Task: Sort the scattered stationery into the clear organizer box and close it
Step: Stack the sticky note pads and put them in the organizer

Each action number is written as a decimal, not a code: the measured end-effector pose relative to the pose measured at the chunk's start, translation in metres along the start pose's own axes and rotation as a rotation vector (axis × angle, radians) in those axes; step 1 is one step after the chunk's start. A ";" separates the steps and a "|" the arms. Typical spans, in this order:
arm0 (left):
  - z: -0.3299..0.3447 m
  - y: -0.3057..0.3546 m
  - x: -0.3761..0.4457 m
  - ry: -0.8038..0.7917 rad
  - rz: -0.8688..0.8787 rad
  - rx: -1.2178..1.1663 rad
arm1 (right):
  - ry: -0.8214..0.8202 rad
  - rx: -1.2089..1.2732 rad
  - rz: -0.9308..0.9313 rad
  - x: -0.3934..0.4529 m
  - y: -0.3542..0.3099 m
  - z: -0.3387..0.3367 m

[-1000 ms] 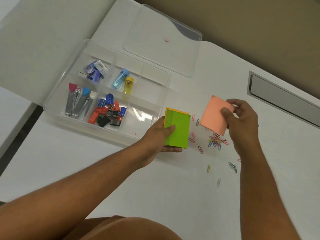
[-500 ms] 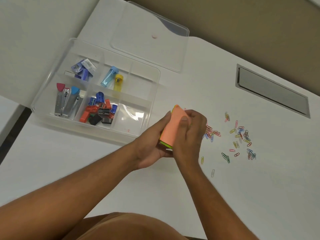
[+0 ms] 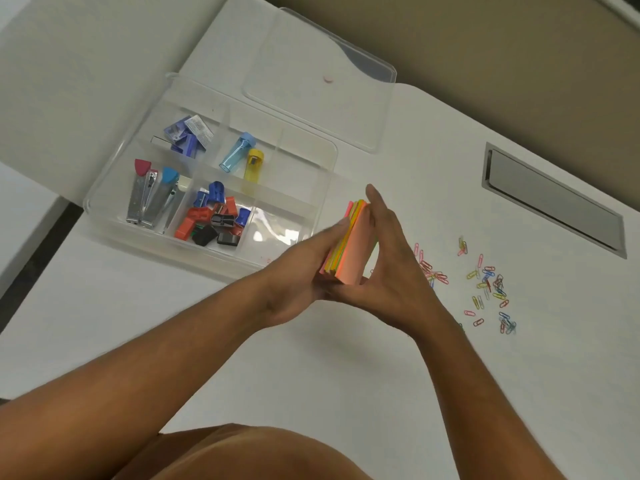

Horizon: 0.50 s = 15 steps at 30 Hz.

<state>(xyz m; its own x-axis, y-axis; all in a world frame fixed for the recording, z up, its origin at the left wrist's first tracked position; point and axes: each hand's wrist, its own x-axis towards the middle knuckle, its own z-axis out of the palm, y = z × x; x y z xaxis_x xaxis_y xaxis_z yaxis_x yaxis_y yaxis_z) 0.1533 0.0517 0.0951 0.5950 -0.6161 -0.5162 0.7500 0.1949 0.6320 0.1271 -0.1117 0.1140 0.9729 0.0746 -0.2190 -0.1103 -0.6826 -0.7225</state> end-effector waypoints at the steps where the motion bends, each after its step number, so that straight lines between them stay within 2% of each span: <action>1: -0.004 0.004 -0.001 -0.020 -0.009 -0.014 | -0.004 0.022 -0.007 0.001 -0.002 -0.002; 7: -0.021 0.022 0.000 -0.110 -0.030 -0.089 | -0.104 0.193 -0.063 0.007 -0.015 0.000; 15: -0.018 0.030 0.006 -0.072 0.027 -0.203 | -0.166 0.020 -0.089 0.037 -0.024 -0.009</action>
<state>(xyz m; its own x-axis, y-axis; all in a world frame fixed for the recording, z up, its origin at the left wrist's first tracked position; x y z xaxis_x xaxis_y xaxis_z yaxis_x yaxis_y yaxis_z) 0.1849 0.0680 0.1007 0.5992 -0.6603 -0.4528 0.7809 0.3573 0.5123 0.1679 -0.0994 0.1293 0.9323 0.2540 -0.2574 -0.0307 -0.6535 -0.7563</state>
